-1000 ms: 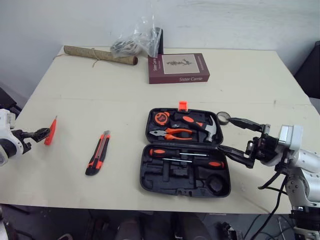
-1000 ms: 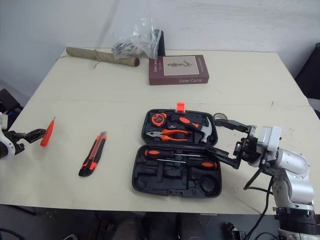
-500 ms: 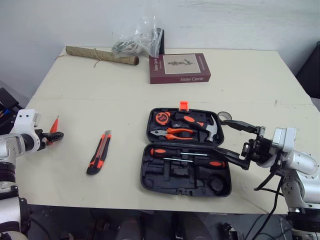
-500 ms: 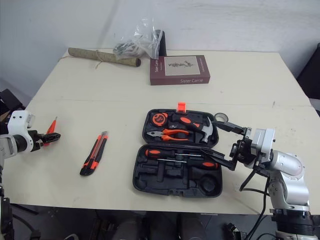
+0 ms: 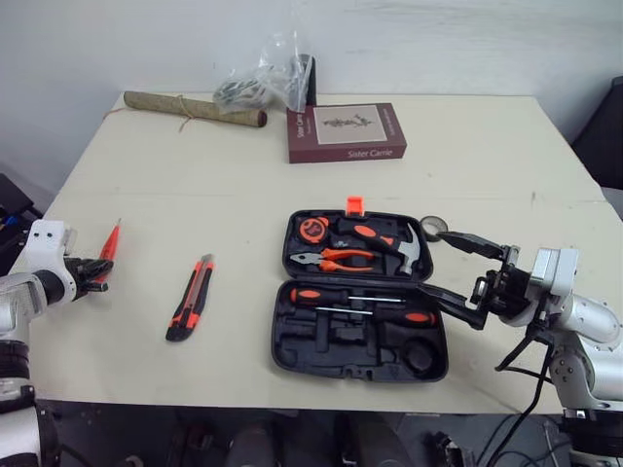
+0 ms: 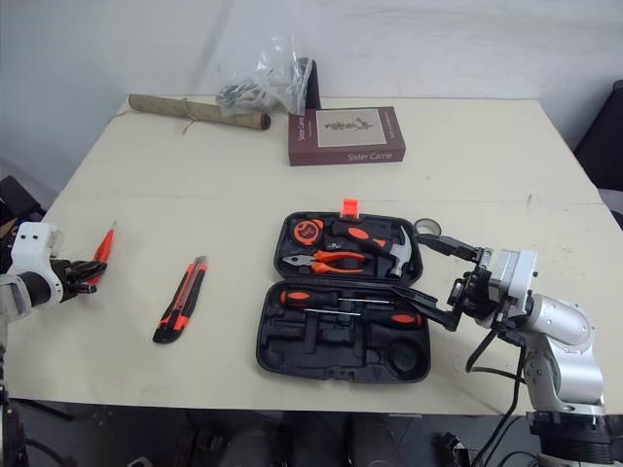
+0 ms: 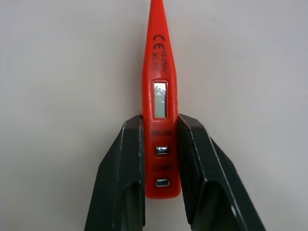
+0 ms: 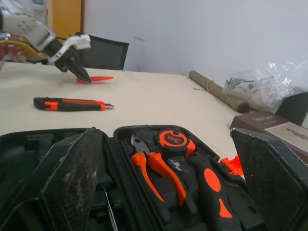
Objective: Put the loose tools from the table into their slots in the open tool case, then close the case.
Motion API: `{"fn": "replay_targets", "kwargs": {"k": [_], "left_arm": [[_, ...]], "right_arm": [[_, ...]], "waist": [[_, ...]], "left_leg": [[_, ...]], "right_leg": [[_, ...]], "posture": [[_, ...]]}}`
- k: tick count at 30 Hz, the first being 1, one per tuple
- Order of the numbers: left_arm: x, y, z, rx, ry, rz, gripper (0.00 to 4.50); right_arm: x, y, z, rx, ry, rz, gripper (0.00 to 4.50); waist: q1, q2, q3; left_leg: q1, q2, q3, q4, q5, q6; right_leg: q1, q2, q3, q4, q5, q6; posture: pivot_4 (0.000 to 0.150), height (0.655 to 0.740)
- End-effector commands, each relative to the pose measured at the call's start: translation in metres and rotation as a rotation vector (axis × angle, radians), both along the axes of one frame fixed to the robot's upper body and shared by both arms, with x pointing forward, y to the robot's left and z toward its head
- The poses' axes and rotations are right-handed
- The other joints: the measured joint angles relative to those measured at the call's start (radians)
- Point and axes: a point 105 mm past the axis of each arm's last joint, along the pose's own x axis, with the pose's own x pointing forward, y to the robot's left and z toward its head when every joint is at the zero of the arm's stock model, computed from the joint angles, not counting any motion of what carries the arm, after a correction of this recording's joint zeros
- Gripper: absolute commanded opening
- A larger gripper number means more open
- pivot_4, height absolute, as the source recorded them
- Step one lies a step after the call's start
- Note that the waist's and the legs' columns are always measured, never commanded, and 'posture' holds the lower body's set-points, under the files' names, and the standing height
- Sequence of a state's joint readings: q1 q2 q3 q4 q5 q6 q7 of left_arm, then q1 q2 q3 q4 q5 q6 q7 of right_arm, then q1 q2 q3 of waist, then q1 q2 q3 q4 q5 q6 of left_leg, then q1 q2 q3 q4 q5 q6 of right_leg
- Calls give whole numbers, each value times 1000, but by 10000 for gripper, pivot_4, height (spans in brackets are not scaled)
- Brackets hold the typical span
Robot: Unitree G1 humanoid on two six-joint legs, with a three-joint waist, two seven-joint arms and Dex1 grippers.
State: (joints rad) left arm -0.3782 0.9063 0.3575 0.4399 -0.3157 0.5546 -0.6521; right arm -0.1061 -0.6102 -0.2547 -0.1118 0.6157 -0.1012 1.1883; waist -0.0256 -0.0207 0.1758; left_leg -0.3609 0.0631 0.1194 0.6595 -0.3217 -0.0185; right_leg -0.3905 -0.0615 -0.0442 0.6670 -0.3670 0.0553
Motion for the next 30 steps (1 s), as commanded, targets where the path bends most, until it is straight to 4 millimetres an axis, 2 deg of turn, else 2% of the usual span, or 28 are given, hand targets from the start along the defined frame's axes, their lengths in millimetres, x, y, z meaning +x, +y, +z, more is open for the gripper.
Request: {"fn": "replay_targets", "kwargs": {"k": [1, 3, 5, 8, 14, 17, 21, 30], "left_arm": [[-16, -57, 72, 100, -249, -396, 2905], [-33, -90, 85, 110, -273, -595, 2906], [-47, -125, 89, 150, -280, -814, 2906], [-67, -172, 73, 226, -155, -1120, 2906], [-82, -241, 42, 297, 26, -1428, 2906], [-79, -260, 23, 357, 108, -1480, 2906], [-67, -277, 2, 419, 248, -1444, 2906], [-48, -299, -2, 508, 240, -1415, 2906]], "right_arm": [[-5, -21, 10, -56, -45, -56, 45000], [-8, -24, 16, -63, -39, -51, 45000], [-16, -21, 18, -95, -24, -2, 45000], [-29, -17, 11, -174, 10, 64, 45000], [-50, -22, -8, -278, 58, 111, 45000], [-54, -28, -15, -287, 95, 104, 45000], [-57, -38, -25, -270, 135, 57, 45000], [-67, -46, -42, -254, 181, 23, 45000]], "waist": [[1, 0, 0], [0, 0, 0], [0, 0, 0], [1, 3, 0], [3, 4, 1], [3, 4, 1], [3, 4, 1], [10, 4, 1]], "left_leg": [[-4, 0, -1, 3, -1, 1], [-8, -1, -1, 5, -2, 3], [-8, -1, -1, 6, -2, 4], [-6, -1, -1, 5, -2, 3], [-7, -1, -1, 5, -1, 2], [-7, -1, 0, 6, -1, 3], [-6, -1, 1, 6, -1, 3], [-3, 1, 0, 6, -1, 2]], "right_leg": [[-2, -1, -1, 1, 0, 0], [-3, -1, -1, 2, 0, 1], [-3, -2, -1, -1, 0, 1], [-1, 0, -1, -2, 0, 1], [-1, 3, 2, -3, 1, 1], [-1, 4, 4, -3, 1, 2], [-1, 7, 8, -3, 1, 3], [-2, 14, 19, -2, 2, 3]], "posture": [[1500, 7400], [1500, 7400], [1500, 7400], [1500, 7400], [1500, 7400], [1500, 7400], [1500, 7400], [1500, 7400]]}}
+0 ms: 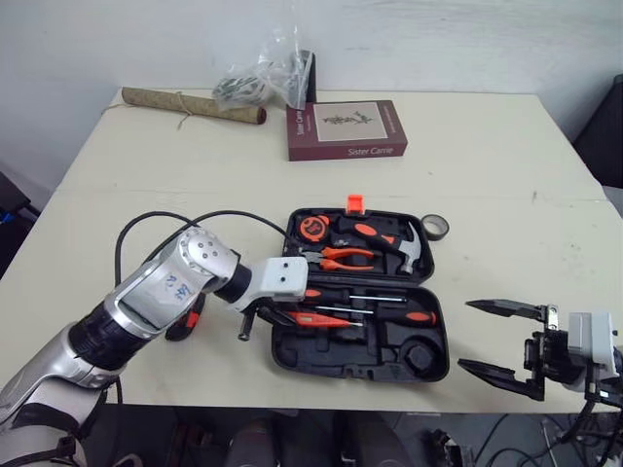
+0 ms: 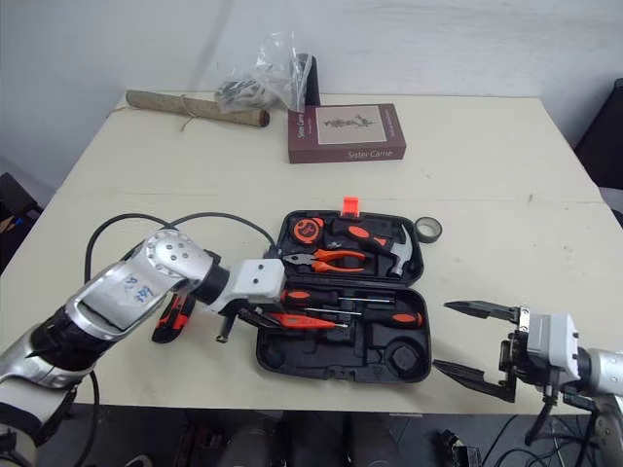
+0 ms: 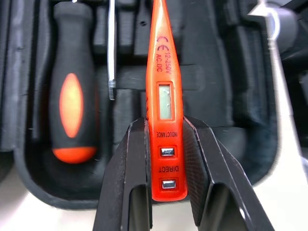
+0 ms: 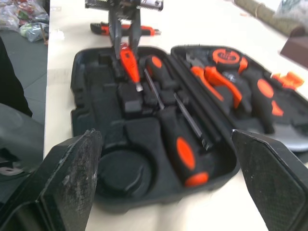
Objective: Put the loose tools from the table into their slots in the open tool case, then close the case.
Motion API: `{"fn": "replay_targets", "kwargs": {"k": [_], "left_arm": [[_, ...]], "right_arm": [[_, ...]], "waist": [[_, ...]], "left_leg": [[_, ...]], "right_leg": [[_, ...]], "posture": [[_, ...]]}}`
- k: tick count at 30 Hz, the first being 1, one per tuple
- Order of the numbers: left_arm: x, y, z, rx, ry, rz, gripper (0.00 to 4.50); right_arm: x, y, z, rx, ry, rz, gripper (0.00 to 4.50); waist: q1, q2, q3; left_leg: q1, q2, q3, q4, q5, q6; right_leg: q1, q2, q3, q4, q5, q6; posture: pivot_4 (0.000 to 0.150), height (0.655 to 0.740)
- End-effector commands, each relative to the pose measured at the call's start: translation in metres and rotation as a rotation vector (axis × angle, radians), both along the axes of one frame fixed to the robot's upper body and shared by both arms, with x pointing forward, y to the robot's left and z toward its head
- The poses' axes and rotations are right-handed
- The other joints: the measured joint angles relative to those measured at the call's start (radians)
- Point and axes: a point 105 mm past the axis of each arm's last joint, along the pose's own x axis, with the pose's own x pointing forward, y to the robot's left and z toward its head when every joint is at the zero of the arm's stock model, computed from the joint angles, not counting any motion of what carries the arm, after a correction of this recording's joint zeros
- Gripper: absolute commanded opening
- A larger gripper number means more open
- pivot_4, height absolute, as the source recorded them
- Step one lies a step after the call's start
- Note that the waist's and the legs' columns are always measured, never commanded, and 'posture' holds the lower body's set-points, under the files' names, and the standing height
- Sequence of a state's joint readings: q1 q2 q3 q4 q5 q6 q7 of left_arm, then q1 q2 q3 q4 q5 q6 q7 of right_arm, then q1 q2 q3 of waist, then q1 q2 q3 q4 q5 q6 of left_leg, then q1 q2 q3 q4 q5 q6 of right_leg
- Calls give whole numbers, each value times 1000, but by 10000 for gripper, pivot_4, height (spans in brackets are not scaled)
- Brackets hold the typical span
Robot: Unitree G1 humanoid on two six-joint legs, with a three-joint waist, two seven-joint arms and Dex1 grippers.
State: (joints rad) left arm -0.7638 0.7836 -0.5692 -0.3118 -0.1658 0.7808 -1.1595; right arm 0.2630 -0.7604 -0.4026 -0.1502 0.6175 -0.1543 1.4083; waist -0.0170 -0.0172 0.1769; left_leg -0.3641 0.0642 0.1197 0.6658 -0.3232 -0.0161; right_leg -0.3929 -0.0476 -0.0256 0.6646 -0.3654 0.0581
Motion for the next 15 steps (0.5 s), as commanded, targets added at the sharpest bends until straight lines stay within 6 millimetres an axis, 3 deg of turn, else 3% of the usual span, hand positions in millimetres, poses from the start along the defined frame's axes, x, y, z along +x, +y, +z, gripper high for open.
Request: {"fn": "replay_targets", "kwargs": {"k": [1, 12, 15], "left_arm": [[5, -7, 3, 18, -40, -8, 2906], [12, -13, -4, 79, -61, 51, 2906], [2, -12, -7, 103, -16, 10, 2906]], "right_arm": [[-1, -2, 3, 5, -33, -5, 45000], [-6, -2, -9, 24, -34, -10, 45000], [-8, 1, -11, 30, -34, -11, 45000]], "waist": [[2, 0, 0], [20, 0, 0], [19, 0, 0]], "left_leg": [[1, 0, 0, 0, 0, 0], [9, -1, 1, -1, -1, -2], [9, -1, 1, -1, -1, -2]], "right_leg": [[0, 0, 2, 1, 0, 0], [2, 3, 11, 4, 0, 0], [3, 3, 11, 4, 0, 0]], "posture": [[1500, 7400], [1500, 7400], [1500, 7400]]}}
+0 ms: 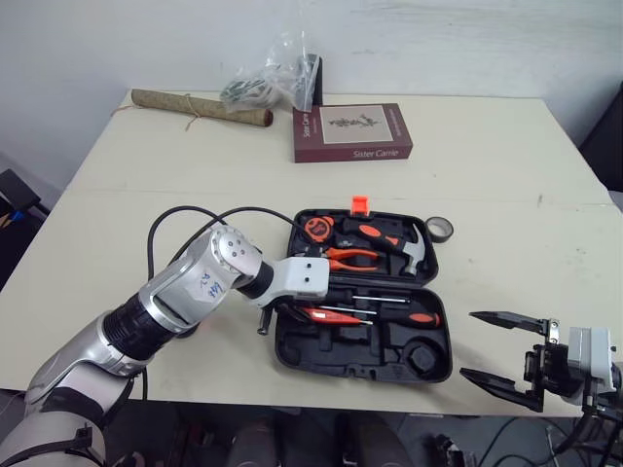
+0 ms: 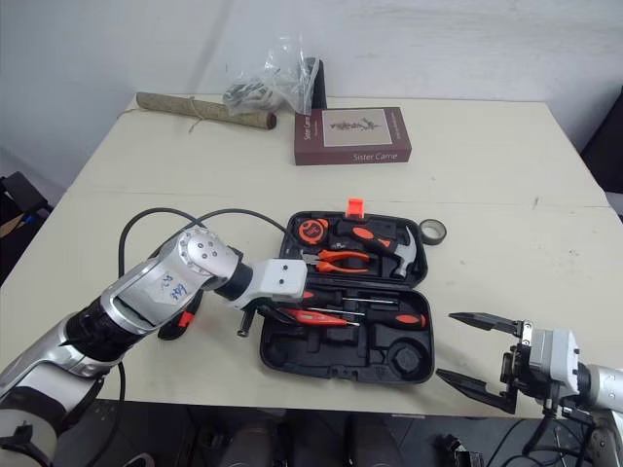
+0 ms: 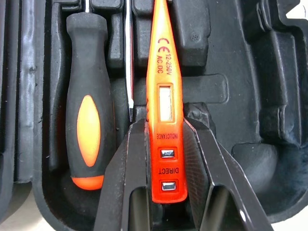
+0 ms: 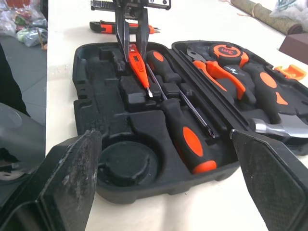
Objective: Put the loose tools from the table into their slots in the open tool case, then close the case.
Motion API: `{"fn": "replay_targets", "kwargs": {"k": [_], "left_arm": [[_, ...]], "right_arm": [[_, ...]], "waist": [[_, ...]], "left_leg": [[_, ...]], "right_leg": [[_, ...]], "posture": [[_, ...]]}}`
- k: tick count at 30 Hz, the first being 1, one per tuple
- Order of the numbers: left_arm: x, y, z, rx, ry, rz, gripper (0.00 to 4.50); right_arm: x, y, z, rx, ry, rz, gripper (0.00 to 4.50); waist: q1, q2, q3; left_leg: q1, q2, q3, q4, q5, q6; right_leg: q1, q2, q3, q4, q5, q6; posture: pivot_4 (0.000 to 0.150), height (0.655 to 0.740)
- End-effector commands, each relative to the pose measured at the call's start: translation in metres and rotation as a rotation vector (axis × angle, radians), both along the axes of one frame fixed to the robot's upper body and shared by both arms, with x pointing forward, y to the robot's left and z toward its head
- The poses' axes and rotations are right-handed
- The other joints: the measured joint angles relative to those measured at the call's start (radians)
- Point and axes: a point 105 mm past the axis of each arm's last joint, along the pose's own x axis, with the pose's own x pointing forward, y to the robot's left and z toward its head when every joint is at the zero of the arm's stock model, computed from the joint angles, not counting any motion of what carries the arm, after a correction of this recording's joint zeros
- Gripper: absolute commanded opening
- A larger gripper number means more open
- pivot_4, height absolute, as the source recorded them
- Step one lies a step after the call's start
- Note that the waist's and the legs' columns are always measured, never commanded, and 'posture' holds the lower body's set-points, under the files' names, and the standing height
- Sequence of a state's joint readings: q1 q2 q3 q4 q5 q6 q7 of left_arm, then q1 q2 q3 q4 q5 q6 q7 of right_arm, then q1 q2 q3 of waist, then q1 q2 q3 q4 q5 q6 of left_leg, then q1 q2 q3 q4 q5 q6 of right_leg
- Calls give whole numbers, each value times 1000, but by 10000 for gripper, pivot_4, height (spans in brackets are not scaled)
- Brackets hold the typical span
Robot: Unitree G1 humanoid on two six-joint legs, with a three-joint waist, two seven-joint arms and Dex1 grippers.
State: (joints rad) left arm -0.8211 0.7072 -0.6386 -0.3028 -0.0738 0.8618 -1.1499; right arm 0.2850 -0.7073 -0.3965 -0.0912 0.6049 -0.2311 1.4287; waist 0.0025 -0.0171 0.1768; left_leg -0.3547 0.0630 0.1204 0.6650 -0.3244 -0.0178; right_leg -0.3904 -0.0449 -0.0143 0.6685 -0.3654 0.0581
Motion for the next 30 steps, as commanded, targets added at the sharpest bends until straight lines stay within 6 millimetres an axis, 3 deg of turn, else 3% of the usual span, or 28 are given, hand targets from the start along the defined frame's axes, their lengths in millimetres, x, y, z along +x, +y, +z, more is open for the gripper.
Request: {"fn": "replay_targets", "kwargs": {"k": [1, 7, 19, 21, 25, 30], "left_arm": [[-4, 4, -3, 54, 13, -6, 2906], [15, 10, -8, 151, -77, 86, 2906], [5, 12, -3, 178, -33, 70, 2906], [2, 9, 1, 143, -32, 53, 13130], [-5, 3, 11, 74, -7, 32, 27112], [-5, 11, 9, 95, -25, 33, 27112]], "right_arm": [[-3, 5, 3, 2, -30, 14, 45000], [-2, 10, 4, 8, -32, 14, 45000], [5, 24, 11, 22, -39, 14, 45000], [7, 26, 12, 25, -39, 14, 45000], [9, 28, 15, 28, -38, 13, 45000], [10, 30, 16, 34, -27, 17, 45000]], "waist": [[-2, 0, 0], [-2, 1, -1], [-7, 1, -1], [-7, 1, -1], [-5, 1, -1], [-5, 1, 0]], "left_leg": [[0, 0, 0, 0, 0, 0], [2, 0, 0, 0, 0, 0], [9, 0, -1, -1, -1, -2], [10, 0, -2, -1, -1, -2], [11, 0, -2, -2, -2, -3], [11, 0, -1, -1, -2, -3]], "right_leg": [[0, 0, 0, 0, 0, 0], [0, 1, 2, 1, 0, 0], [6, 2, 5, 3, 0, 0], [6, 4, 7, 3, 0, 0], [5, 4, 9, 3, 0, -1], [5, 4, 10, 3, 0, -1]], "posture": [[1500, 7400], [1500, 7400], [1500, 7400], [1500, 7400], [1500, 7400], [1500, 7400]]}}
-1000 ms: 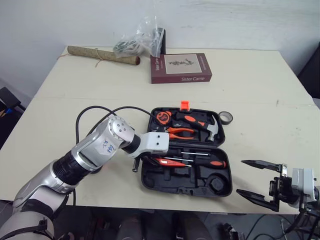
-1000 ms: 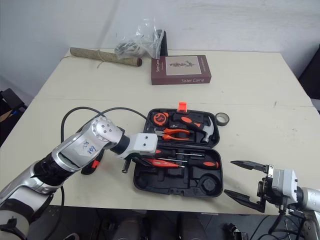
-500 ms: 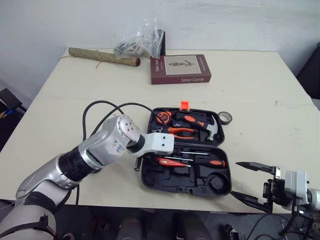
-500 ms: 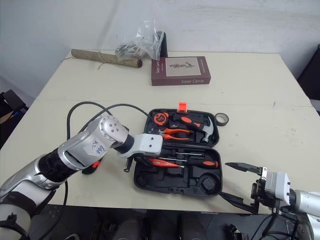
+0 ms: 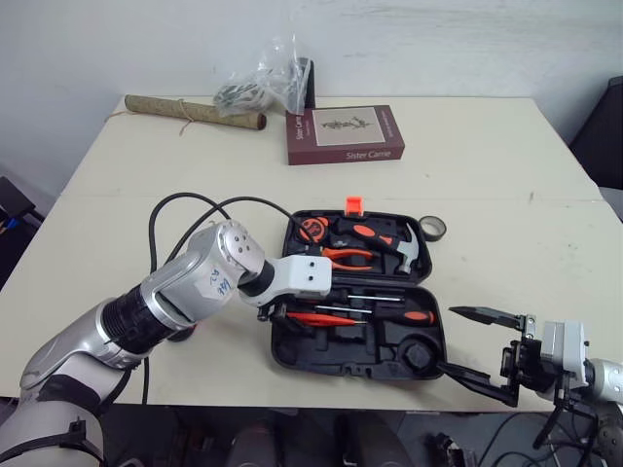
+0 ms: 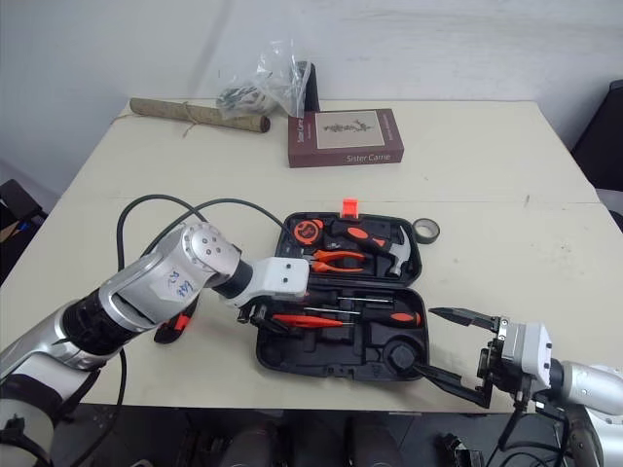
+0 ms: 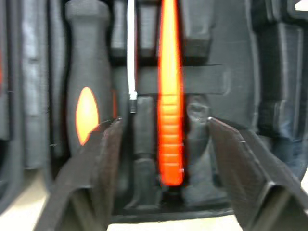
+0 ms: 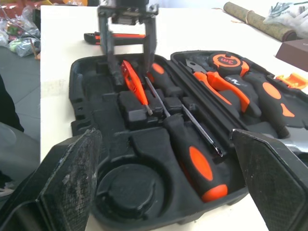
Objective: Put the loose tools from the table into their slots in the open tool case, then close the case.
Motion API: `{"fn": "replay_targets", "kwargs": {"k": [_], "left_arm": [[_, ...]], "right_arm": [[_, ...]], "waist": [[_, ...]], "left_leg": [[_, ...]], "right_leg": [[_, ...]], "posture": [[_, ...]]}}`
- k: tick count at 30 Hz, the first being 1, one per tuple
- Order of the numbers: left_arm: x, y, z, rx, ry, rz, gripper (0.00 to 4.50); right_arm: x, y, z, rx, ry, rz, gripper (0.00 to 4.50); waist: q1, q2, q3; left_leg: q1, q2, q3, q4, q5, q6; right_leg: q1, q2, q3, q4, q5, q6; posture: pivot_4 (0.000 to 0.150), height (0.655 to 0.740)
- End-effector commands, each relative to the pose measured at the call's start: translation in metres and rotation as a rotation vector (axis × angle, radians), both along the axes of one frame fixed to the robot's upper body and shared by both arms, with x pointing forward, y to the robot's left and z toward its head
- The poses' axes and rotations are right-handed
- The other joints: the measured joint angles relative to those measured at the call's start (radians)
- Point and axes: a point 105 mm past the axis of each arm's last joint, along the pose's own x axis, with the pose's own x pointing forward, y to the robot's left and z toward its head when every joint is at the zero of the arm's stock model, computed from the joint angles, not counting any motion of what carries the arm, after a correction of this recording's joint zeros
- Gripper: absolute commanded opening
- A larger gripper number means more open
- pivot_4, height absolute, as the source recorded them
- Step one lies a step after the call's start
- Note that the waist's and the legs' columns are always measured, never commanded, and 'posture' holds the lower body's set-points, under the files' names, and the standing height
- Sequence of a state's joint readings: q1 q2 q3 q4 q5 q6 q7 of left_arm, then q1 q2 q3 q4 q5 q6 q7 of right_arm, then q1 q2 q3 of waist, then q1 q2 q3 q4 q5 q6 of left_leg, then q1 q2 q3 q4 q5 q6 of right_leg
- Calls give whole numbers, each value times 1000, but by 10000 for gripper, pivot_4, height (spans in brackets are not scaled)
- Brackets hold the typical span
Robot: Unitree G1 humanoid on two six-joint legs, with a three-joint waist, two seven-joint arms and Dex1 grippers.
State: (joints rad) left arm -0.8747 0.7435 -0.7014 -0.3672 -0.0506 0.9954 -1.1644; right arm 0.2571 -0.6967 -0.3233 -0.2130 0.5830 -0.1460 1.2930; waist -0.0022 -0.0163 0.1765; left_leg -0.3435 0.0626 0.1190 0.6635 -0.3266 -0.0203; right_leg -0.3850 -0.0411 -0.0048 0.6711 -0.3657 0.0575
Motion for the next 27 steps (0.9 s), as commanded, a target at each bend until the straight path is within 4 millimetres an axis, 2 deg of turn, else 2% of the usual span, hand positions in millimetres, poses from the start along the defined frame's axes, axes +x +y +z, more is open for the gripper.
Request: {"fn": "replay_targets", "kwargs": {"k": [1, 6, 9, 12, 16, 19, 23, 27], "left_arm": [[-3, 7, 11, -9, -15, -6, 27112], [-10, 16, 36, -97, 29, -11, 27112], [-4, 15, 42, -223, -13, 2, 27112], [4, 10, 44, -497, -74, -48, 19831], [-2, 7, 33, -647, -104, -131, 2027], [-2, 0, 22, -744, -91, -126, 840], [-3, -7, -2, -712, -81, -139, 840], [-4, -10, -18, -657, -78, -149, 840]], "right_arm": [[-2, 4, 9, 2, -14, 22, 45000], [-2, 4, 13, -3, 5, 26, 45000], [-3, 4, 14, -4, 14, 25, 45000], [-1, 5, 15, -2, 17, 23, 45000], [2, 5, 15, -1, 18, 21, 45000], [3, 6, 15, 2, 16, 18, 45000], [4, 6, 15, 4, 15, 10, 45000], [4, 6, 16, -2, 15, 4, 45000]], "waist": [[0, 0, 0], [0, 0, 0], [0, 0, 0], [0, 1, 0], [0, -1, 1], [2, -1, 1], [1, -2, 1], [0, -2, 1]], "left_leg": [[0, 0, 0, 0, 0, 0], [-1, 0, 0, 0, 0, 0], [-1, 0, 0, 0, 0, 0], [0, 0, 0, 0, 0, 0], [-2, 0, 0, 1, -1, 1], [-2, 0, 1, 1, -1, 1], [-2, 0, 1, 1, -1, 1], [-2, 0, 1, 1, -1, 1]], "right_leg": [[0, 0, 0, 0, 0, 0], [-1, 0, 0, 0, 0, 0], [-1, 0, 0, 0, 0, 0], [0, -1, 0, 0, 0, 0], [-2, 0, 0, 1, 0, 0], [-3, -1, 0, 1, 0, 0], [-3, -1, 0, 0, 0, 1], [-3, 0, 0, 0, 0, 1]], "posture": [[1500, 7400], [1500, 7400], [1500, 7400], [1500, 7400], [1500, 7400], [1500, 7400], [1500, 7400], [1500, 7400]]}}
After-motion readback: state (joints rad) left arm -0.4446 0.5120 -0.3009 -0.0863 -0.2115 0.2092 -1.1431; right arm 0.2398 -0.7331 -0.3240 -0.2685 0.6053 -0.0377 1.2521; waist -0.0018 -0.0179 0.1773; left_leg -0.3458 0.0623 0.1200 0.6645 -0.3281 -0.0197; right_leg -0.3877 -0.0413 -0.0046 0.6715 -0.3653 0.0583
